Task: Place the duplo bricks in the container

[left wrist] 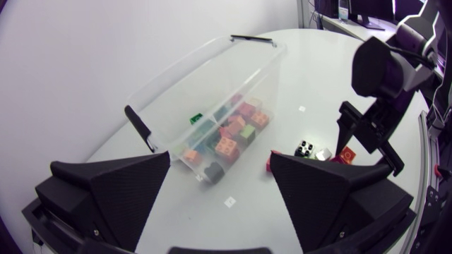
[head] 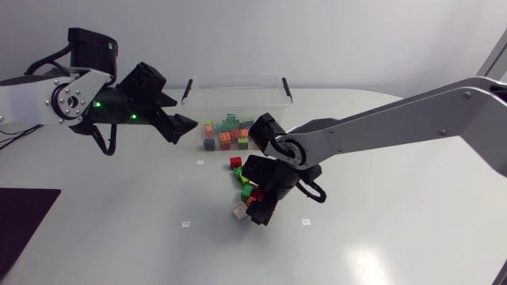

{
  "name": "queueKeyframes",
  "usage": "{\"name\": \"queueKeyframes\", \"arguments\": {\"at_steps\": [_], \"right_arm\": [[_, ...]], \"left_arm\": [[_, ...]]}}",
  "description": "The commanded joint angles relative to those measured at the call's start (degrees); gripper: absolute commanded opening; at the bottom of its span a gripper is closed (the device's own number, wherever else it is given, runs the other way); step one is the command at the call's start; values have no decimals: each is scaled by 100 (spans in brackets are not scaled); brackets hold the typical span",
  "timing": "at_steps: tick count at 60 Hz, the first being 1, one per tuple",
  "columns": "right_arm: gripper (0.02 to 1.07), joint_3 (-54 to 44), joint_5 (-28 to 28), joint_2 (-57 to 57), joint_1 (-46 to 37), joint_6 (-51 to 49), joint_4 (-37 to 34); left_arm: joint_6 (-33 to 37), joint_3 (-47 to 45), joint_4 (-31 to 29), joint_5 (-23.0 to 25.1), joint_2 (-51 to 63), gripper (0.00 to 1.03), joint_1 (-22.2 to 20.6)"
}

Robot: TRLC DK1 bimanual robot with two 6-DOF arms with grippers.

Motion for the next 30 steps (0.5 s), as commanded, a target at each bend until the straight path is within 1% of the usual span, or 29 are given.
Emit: {"name": "queueKeyframes", "arguments": {"at_steps": [1, 9, 16, 24, 25, 30], "right_arm": [[93, 199, -23, 167, 54, -167, -143], [92, 436, 3, 308, 89, -255, -372], [84, 700, 56, 501, 142, -264, -574], [84, 946, 153, 650, 169, -308, -873], [83, 955, 162, 659, 169, -316, -873], [70, 973, 205, 738, 169, -360, -899]], "left_arm": [[269, -332, -130, 29, -303, 98, -62], [480, -605, -289, 29, -584, 98, -35], [594, -807, -332, 29, -751, 98, -27], [647, -921, -412, 29, -971, 98, 0], [655, -939, -438, 29, -1006, 98, 9], [734, -1018, -499, 38, -1094, 98, 9]]}}
